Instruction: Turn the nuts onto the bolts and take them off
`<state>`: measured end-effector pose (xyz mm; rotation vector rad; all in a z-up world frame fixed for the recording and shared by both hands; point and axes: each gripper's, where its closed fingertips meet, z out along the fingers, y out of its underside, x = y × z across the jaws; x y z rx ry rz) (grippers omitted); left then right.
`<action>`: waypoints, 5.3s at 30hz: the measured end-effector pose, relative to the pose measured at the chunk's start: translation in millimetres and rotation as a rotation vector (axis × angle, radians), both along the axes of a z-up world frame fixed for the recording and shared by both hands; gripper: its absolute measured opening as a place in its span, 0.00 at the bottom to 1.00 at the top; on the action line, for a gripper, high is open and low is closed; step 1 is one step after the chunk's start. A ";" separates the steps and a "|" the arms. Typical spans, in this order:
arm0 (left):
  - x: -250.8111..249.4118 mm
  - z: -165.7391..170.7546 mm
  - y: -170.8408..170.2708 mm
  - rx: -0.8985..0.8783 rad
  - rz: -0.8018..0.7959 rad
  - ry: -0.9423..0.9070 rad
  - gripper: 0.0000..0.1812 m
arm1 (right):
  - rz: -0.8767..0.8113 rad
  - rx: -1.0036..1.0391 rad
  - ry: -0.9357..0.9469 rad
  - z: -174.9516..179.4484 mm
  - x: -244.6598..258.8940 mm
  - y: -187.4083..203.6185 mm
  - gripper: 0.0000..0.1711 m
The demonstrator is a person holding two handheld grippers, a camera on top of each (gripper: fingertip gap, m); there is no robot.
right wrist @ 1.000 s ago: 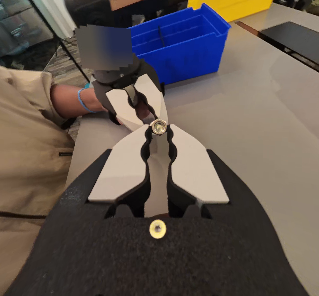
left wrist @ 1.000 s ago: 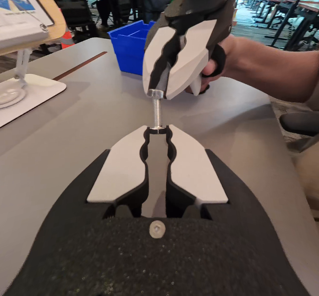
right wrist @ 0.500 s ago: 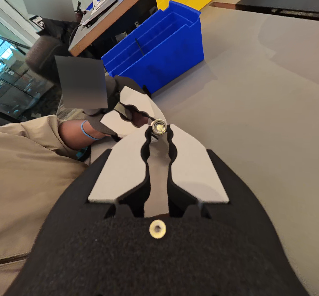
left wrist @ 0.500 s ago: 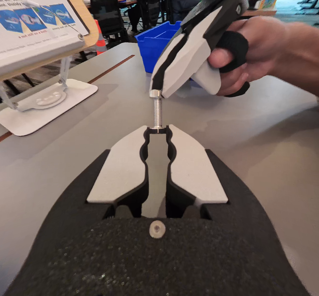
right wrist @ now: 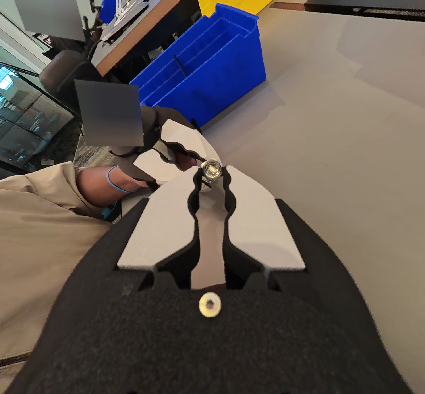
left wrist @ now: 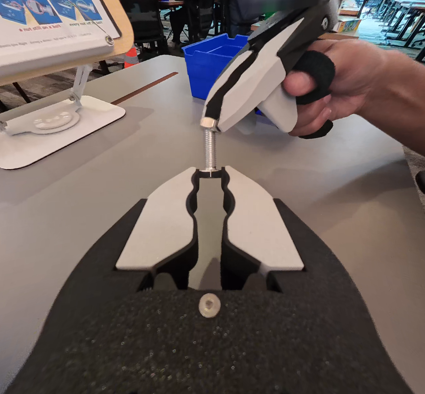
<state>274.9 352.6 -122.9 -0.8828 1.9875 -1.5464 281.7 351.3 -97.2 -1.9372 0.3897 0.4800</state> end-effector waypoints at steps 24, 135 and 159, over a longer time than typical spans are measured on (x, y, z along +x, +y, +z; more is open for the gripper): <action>-116.7 38.4 -43.5 -0.533 -1.005 0.394 0.09 | 0.866 0.176 -0.626 34.0 -106.5 -41.9 0.10; -24.9 9.6 -22.9 0.062 -0.155 -0.071 0.10 | 0.264 -0.087 -0.516 1.1 -24.8 -22.9 0.11; -11.0 -14.2 -11.2 0.283 -0.058 -0.069 0.10 | 0.220 -0.320 -0.419 -38.1 -6.0 -30.0 0.10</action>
